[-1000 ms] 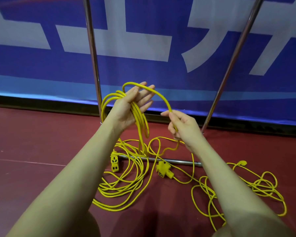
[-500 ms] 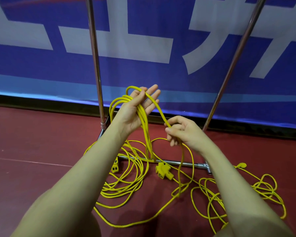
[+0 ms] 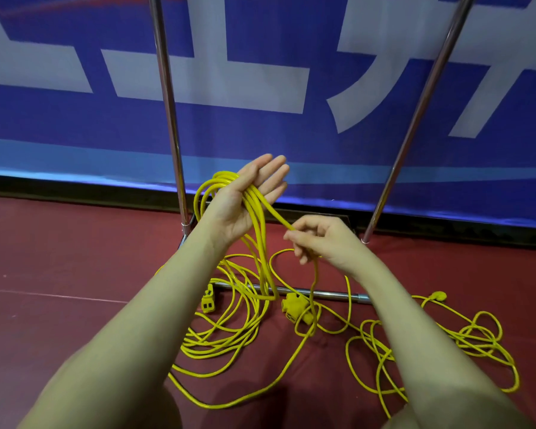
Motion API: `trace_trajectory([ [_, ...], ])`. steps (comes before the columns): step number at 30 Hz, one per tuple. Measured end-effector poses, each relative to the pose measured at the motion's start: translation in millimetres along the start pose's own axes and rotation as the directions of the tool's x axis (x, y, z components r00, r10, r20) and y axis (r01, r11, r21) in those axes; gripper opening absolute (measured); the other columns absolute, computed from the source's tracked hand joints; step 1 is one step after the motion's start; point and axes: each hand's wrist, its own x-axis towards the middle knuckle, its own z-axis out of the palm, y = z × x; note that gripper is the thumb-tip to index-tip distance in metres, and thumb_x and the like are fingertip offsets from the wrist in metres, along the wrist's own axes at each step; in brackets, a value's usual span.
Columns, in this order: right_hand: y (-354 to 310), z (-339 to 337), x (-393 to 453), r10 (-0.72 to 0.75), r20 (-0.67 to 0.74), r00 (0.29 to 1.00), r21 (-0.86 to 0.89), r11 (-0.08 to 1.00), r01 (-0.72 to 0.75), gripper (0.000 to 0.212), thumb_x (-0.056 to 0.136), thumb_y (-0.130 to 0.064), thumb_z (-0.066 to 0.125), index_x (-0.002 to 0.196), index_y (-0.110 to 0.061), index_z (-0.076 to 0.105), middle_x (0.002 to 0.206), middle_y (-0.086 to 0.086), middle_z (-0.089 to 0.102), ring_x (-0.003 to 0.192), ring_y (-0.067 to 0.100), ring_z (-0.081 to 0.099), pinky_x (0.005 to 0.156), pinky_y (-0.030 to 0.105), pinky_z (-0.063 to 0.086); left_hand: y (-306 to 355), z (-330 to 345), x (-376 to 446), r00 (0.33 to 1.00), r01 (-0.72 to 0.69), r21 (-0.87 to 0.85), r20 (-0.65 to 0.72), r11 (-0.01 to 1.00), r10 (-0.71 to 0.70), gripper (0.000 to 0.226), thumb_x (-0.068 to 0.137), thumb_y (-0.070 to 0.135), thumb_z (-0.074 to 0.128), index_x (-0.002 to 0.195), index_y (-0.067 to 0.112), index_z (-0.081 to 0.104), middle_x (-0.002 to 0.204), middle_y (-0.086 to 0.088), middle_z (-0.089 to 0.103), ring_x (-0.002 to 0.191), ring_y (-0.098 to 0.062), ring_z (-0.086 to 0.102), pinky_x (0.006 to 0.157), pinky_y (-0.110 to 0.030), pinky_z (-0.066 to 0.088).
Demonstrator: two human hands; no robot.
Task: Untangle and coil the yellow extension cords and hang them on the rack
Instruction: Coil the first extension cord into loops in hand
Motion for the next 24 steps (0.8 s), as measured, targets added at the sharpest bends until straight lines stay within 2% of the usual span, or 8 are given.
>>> trace_trajectory([
  [3, 9, -3, -2, 0.047, -0.020, 0.999, 0.043, 0.998, -0.046, 0.003, 0.090, -0.003, 0.058, 0.088, -0.005, 0.059, 0.056, 0.000, 0.060, 0.046, 0.011, 0.055, 0.051, 0.021, 0.046, 5, -4, 2, 0.999, -0.030, -0.010, -0.025, 0.999, 0.030, 0.027, 0.102, 0.014, 0.030, 0.106, 0.008, 0.056, 0.090, -0.005, 0.074, 0.084, -0.015, 0.072, 0.078, -0.030, 0.056],
  [6, 6, -3, -1, -0.023, -0.111, 0.994, 0.053, 0.998, 0.029, 0.012, 0.091, -0.001, 0.057, 0.084, -0.011, 0.056, 0.055, -0.001, 0.062, 0.043, 0.011, 0.055, 0.046, 0.018, 0.039, 8, -6, 3, 0.998, -0.040, -0.023, -0.048, 0.999, 0.038, 0.027, 0.102, 0.021, 0.033, 0.106, 0.009, 0.057, 0.093, -0.005, 0.074, 0.086, -0.016, 0.071, 0.081, -0.033, 0.055],
  [10, -5, 9, 2, -0.101, -0.088, 0.991, 0.071, 0.992, 0.107, 0.011, 0.092, -0.001, 0.055, 0.085, -0.009, 0.057, 0.056, 0.000, 0.063, 0.041, 0.011, 0.053, 0.042, 0.016, 0.036, 0, -5, -2, 0.999, 0.030, 0.058, -0.029, 0.998, -0.028, 0.027, 0.101, 0.024, 0.036, 0.104, 0.011, 0.059, 0.098, -0.005, 0.073, 0.091, -0.019, 0.070, 0.087, -0.035, 0.052],
  [13, -10, 12, 3, -0.115, -0.080, 0.990, 0.064, 0.991, 0.120, 0.012, 0.092, -0.002, 0.055, 0.084, -0.010, 0.057, 0.055, 0.000, 0.062, 0.042, 0.011, 0.053, 0.042, 0.017, 0.037, -8, -5, -2, 0.998, 0.055, 0.081, -0.024, 0.995, -0.054, 0.026, 0.101, 0.021, 0.035, 0.104, 0.010, 0.059, 0.095, -0.003, 0.074, 0.089, -0.018, 0.071, 0.084, -0.032, 0.054],
  [17, 2, 8, 0, -0.017, -0.047, 0.999, 0.110, 0.994, 0.022, 0.010, 0.091, -0.001, 0.056, 0.083, -0.008, 0.057, 0.056, 0.000, 0.060, 0.045, 0.013, 0.055, 0.049, 0.020, 0.046, -10, -3, 1, 0.999, -0.014, 0.066, -0.036, 0.998, 0.016, 0.026, 0.102, 0.018, 0.032, 0.108, 0.013, 0.056, 0.092, 0.000, 0.074, 0.086, -0.013, 0.071, 0.081, -0.027, 0.055],
  [20, 14, 5, -1, 0.048, -0.034, 0.998, 0.090, 0.995, -0.044, 0.010, 0.090, -0.001, 0.056, 0.082, -0.006, 0.057, 0.056, -0.001, 0.060, 0.046, 0.011, 0.056, 0.051, 0.018, 0.048, -9, -3, 3, 0.997, -0.053, 0.075, -0.055, 0.996, 0.057, 0.025, 0.103, 0.018, 0.031, 0.108, 0.014, 0.055, 0.091, 0.000, 0.074, 0.084, -0.012, 0.071, 0.081, -0.026, 0.055],
  [24, 12, 2, -1, -0.030, -0.127, 0.991, 0.043, 0.998, 0.036, 0.015, 0.092, -0.002, 0.055, 0.080, -0.010, 0.061, 0.061, -0.003, 0.064, 0.047, 0.007, 0.053, 0.049, 0.017, 0.041, -8, -1, 5, 0.990, -0.077, 0.118, -0.109, 0.990, 0.090, 0.026, 0.103, 0.023, 0.031, 0.108, 0.014, 0.055, 0.098, -0.003, 0.070, 0.084, -0.011, 0.070, 0.084, -0.026, 0.053],
])
